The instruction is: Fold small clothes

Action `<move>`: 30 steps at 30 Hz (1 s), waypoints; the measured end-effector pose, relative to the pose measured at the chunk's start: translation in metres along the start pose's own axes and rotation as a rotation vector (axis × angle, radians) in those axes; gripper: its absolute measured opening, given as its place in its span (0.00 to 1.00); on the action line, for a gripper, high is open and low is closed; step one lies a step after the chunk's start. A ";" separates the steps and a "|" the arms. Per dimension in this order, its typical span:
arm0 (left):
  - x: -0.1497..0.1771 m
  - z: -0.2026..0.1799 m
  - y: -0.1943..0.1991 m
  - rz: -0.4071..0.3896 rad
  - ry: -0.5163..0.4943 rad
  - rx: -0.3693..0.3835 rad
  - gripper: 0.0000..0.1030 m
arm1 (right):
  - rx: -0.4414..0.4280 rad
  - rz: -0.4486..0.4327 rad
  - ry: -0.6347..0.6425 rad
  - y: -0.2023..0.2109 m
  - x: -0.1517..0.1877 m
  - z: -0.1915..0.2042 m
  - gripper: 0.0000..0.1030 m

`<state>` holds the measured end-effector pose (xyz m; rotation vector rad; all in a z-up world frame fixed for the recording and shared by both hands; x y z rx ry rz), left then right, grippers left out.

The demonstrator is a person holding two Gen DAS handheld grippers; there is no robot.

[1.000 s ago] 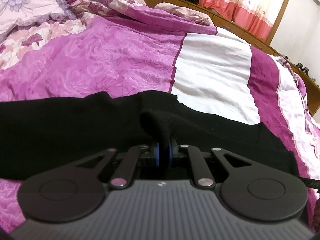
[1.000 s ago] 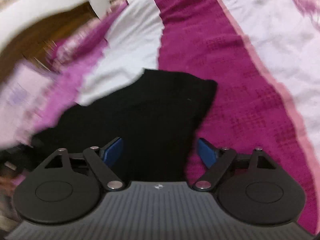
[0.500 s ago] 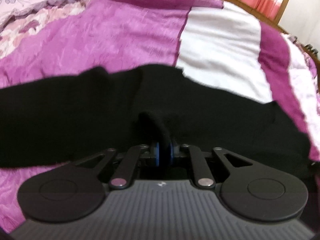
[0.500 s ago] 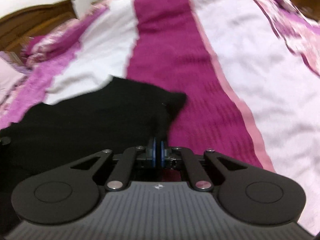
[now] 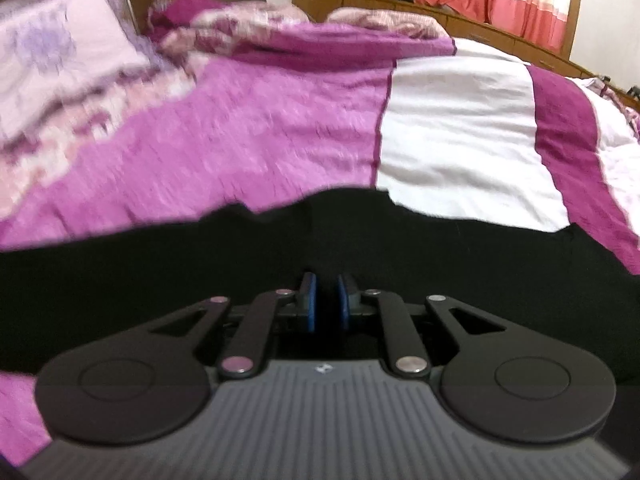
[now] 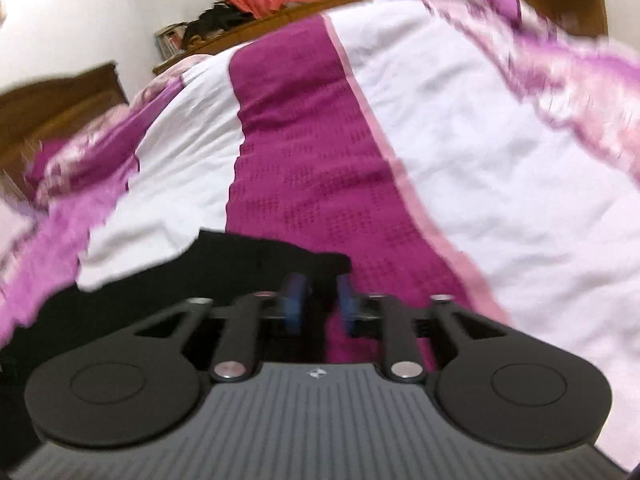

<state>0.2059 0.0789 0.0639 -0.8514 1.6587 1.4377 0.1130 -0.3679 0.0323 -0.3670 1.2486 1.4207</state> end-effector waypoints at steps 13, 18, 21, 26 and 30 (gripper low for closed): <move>0.010 0.000 -0.033 0.098 0.002 0.019 0.14 | -0.019 0.061 -0.003 -0.069 -0.003 -0.004 0.04; 0.016 -0.003 -0.026 0.063 0.031 -0.024 0.14 | 0.167 0.041 0.255 -0.061 -0.008 0.023 0.06; 0.007 -0.001 -0.011 0.043 0.100 0.066 0.14 | 0.260 -0.091 0.436 -0.024 -0.001 0.049 0.06; 0.017 0.016 -0.022 0.176 0.109 0.077 0.14 | 0.246 0.033 0.461 0.005 0.049 0.057 0.06; 0.002 0.050 0.000 0.167 0.218 0.070 0.14 | 0.489 -0.004 0.669 0.018 0.071 0.061 0.06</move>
Point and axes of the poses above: each gripper's, at about its wrist camera, not at the fingertips, and y roughly against the way its jaws point, z to its left, x to its underside, the point moved 2 cm from there along -y, roughly the way its jaws point, and after that the axes turned 8 degrees about -z, right-handed, at the moved point
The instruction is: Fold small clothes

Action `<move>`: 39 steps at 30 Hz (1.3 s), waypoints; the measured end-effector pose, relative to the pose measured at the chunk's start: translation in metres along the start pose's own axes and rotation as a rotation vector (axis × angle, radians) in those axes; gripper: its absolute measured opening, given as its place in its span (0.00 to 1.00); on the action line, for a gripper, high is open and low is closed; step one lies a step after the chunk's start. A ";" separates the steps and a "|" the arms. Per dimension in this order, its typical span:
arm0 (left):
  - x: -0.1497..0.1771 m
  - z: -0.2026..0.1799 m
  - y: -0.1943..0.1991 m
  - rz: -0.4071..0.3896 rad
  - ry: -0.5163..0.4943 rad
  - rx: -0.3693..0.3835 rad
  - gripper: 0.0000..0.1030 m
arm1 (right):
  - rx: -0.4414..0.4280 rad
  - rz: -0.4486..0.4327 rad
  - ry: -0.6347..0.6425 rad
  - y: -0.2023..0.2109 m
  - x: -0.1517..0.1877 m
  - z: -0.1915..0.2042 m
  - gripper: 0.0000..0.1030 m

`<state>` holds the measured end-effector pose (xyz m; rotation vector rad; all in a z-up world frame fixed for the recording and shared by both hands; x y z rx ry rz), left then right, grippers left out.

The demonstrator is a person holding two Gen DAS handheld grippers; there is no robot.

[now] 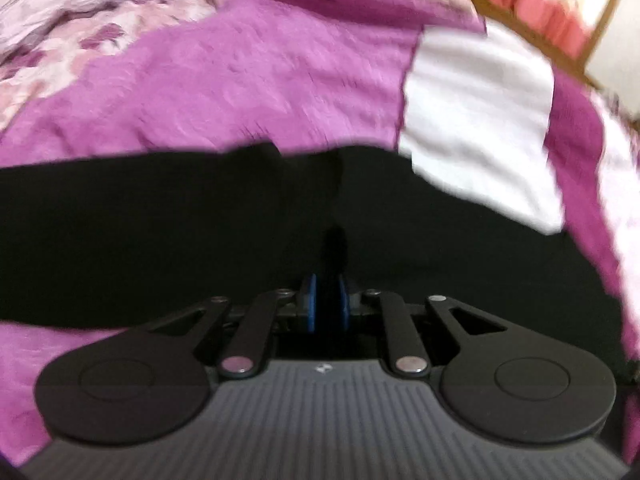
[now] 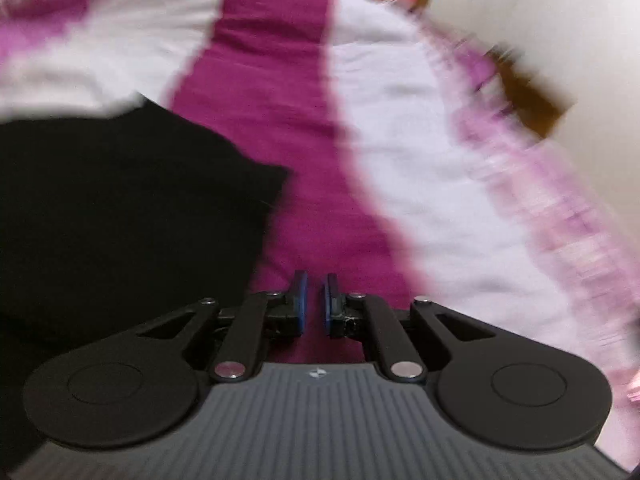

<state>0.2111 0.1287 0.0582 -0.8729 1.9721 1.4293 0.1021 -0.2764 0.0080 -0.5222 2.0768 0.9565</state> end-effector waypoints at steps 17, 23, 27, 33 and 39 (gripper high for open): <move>0.009 0.210 0.096 -0.190 0.448 0.056 0.51 | -0.543 -0.088 -0.120 0.214 -0.003 0.133 0.42; 0.020 0.266 0.124 -0.288 0.773 0.028 0.62 | -0.657 -0.111 -0.068 0.232 -0.024 0.211 0.75; 0.020 0.291 0.166 -0.410 0.742 -0.091 0.73 | -0.708 -0.113 -0.054 0.235 -0.024 0.265 0.87; 0.064 0.366 0.178 -0.441 1.068 -0.048 0.75 | -0.679 -0.169 -0.052 0.226 -0.013 0.278 0.96; 0.066 0.371 0.177 -0.410 1.089 -0.081 0.75 | -0.664 -0.176 -0.035 0.222 -0.013 0.282 0.98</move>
Point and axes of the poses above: each gripper's, at about its wrist camera, not at the fingertips, and y roughly against the way its jaws point, z to its left, x to its underside, the point moved 2 cm from there along -y, roughly the way its jaws point, and after that the axes turned 8 degrees about -z, right-handed, at the moved point
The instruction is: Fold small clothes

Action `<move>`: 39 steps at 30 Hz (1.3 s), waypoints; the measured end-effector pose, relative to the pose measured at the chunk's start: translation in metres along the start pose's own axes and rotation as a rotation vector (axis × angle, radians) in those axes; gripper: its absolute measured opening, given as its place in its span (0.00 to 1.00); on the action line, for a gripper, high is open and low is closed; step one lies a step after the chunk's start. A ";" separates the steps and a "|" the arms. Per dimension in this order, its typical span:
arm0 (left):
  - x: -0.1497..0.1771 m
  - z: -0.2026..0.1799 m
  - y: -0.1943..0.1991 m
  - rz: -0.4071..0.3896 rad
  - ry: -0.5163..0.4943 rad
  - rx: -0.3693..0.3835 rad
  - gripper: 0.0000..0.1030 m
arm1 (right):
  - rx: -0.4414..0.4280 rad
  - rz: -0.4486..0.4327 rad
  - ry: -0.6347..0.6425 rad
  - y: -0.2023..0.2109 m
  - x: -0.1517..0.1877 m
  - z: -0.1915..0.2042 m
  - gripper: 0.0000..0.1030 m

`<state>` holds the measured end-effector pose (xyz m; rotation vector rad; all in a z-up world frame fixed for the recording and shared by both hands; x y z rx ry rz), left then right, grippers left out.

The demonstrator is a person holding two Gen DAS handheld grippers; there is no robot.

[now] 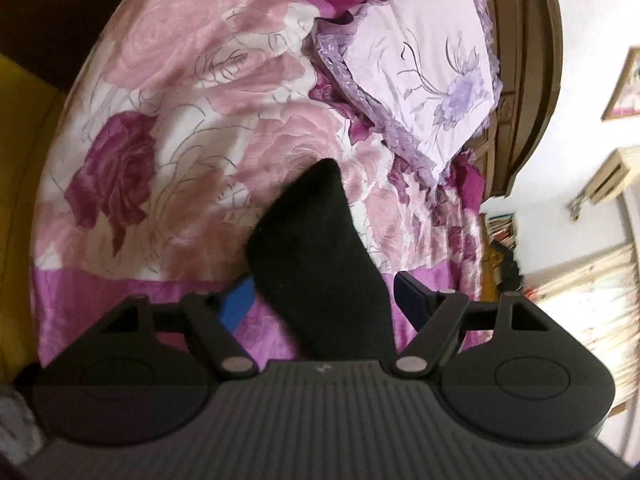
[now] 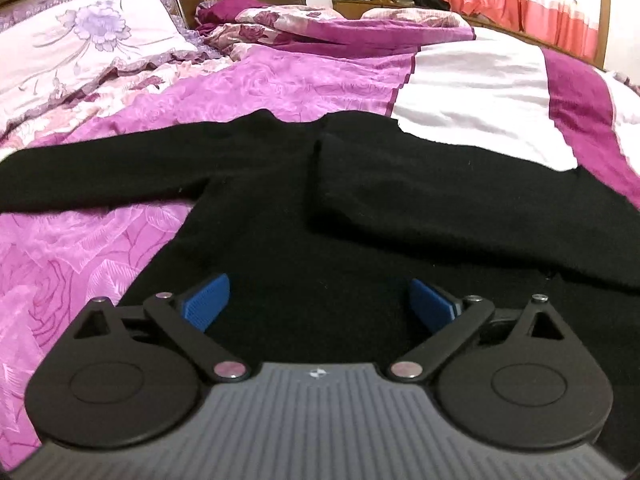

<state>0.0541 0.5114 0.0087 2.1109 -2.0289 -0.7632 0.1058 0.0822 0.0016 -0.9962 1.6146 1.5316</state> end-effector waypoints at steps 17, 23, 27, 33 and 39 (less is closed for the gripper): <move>0.025 -0.066 0.030 -0.208 -0.380 0.104 0.06 | 0.003 0.003 -0.006 -0.001 0.000 -0.001 0.99; 0.092 -0.140 0.036 -0.211 -0.696 0.265 0.06 | 0.004 0.001 -0.002 -0.002 0.000 -0.001 1.00; 0.136 -0.167 0.026 -0.144 -0.817 0.325 0.06 | 0.005 0.000 -0.002 -0.002 0.000 -0.001 1.00; 0.202 -0.182 -0.003 0.069 -0.840 0.441 0.06 | 0.001 -0.003 -0.013 -0.001 0.000 -0.001 1.00; 0.257 -0.190 -0.055 0.352 -0.845 0.414 0.06 | 0.002 -0.009 -0.022 0.000 0.001 -0.001 1.00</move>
Point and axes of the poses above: each gripper's, at about its wrist camera, not at the fingertips, and y roughly against the way its jaws point, z to its left, x to its underside, the point moved 2 cm from there along -y, roughly the way its jaws point, and after that the axes turned 8 degrees about -z, right-handed, at the moved point
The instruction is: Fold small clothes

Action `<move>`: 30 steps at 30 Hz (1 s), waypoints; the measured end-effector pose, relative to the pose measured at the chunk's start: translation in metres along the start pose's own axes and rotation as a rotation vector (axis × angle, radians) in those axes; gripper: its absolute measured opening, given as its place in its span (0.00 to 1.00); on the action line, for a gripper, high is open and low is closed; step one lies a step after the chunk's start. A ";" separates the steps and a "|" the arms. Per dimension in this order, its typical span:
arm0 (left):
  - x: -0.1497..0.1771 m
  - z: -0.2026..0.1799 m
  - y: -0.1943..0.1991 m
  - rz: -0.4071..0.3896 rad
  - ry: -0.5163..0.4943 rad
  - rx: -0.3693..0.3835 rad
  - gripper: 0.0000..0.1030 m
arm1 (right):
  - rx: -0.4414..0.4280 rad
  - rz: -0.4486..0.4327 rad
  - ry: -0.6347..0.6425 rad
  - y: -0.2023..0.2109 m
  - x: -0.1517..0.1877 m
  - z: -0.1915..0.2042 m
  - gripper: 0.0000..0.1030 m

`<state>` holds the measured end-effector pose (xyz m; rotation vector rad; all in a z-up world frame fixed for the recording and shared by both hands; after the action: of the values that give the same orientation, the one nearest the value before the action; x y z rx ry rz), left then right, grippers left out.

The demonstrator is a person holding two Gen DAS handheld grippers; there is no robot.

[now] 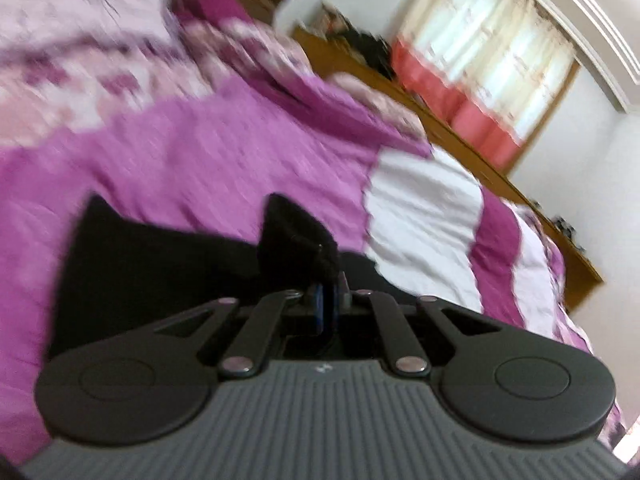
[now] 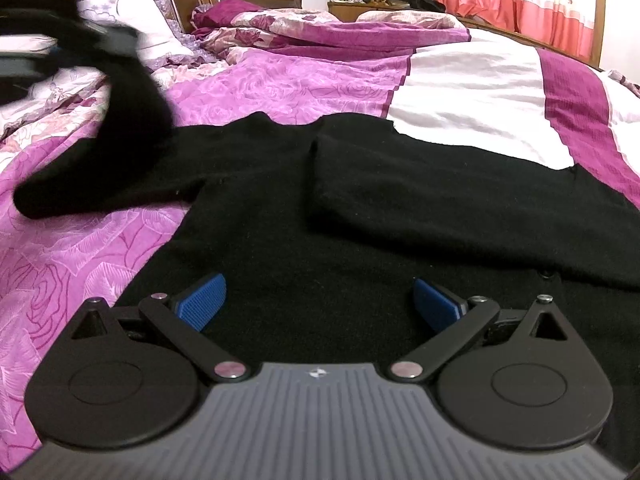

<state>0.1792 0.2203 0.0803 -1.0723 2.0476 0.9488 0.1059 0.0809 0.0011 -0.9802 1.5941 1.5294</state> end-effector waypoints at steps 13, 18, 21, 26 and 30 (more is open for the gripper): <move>0.043 0.037 -0.027 0.264 0.184 0.022 0.12 | 0.004 0.000 -0.002 -0.002 -0.001 0.000 1.00; 0.030 0.065 -0.012 0.255 0.451 0.140 0.28 | -0.007 -0.011 -0.019 0.002 -0.001 -0.002 1.00; 0.003 0.079 0.005 0.134 0.450 0.107 0.29 | -0.120 -0.094 -0.137 0.021 -0.004 -0.021 0.97; -0.016 0.112 0.015 0.042 0.460 -0.140 0.29 | -0.297 -0.180 -0.412 0.033 -0.020 -0.047 0.92; -0.009 0.132 0.012 0.070 0.528 -0.250 0.29 | -0.346 -0.045 -0.612 -0.003 -0.023 -0.044 0.92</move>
<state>0.1995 0.3367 0.0196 -1.5211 2.4426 1.0605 0.1198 0.0380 0.0220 -0.6195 0.8931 1.8794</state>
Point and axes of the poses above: each gripper's, at about its wrist camera, not at the fingertips, and y roughly against the way its jaws point, z to its left, x to its underside, the point moved 2 cm from there along -y, roughly the way its jaws point, and after that the axes turned 8 degrees about -z, right-handed, at the moved point
